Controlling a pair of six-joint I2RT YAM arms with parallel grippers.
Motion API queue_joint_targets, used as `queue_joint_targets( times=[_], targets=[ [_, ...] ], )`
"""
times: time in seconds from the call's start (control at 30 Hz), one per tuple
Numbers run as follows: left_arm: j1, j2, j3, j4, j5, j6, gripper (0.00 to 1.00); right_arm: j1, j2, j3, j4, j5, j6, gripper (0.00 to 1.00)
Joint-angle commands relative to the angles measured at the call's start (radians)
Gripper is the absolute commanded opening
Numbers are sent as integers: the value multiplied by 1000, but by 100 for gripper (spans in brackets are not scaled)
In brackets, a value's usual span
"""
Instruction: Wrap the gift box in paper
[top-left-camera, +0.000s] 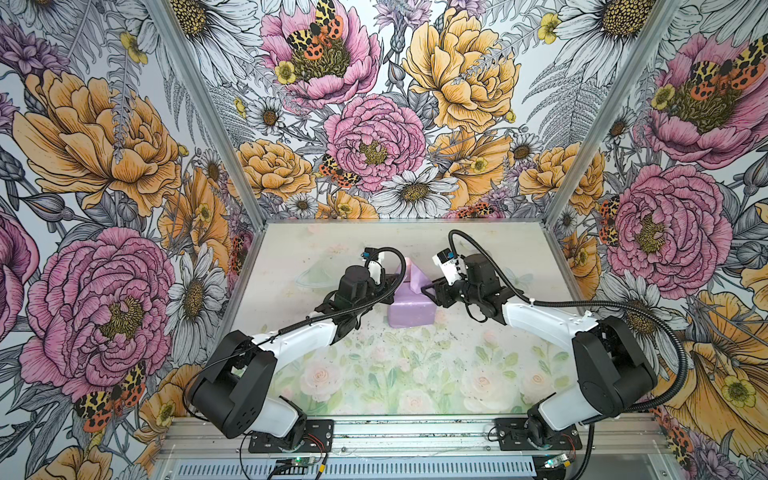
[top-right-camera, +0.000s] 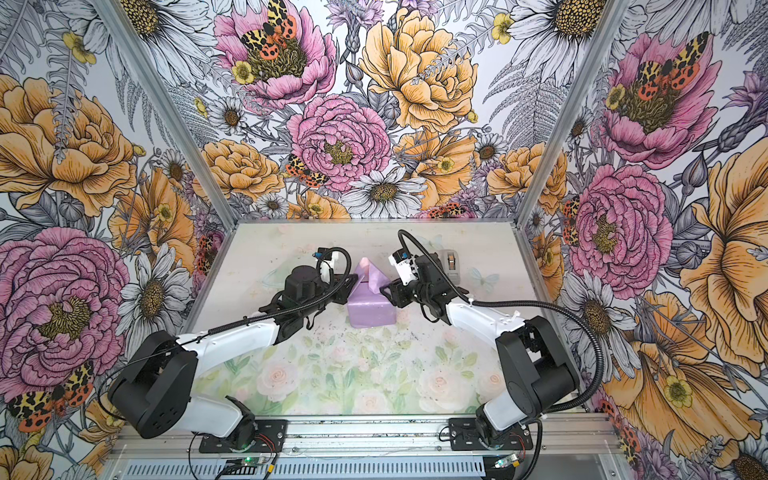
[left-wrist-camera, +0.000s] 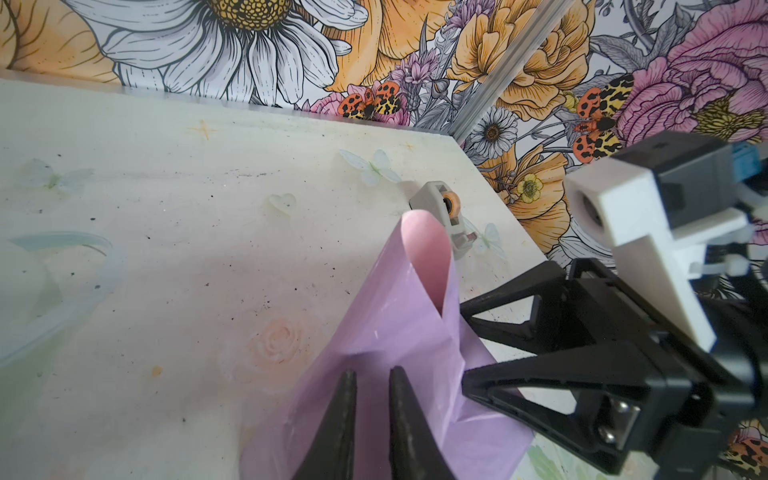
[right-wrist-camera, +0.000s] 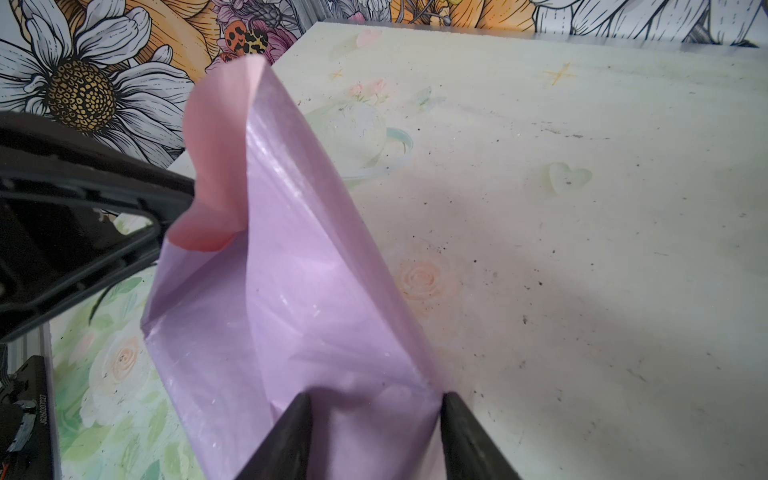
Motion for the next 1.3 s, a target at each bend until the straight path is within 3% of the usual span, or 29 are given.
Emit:
queue_joint_targets(
  times=[0.0,0.33,0.63,1.27],
  targets=[
    [-2,29,30,17,34,17,17,8,15,7,-38,-6,6,51],
    [29,38,19,-32,159,54,16,6,-4,12,-49,-11,6,52],
    [72,20,52,-267,162,167,15,8,-26,57,-64,-19,26,54],
    [72,60,105,-346,224,248,15,44,65,151,-111,27,-22,58]
  ],
)
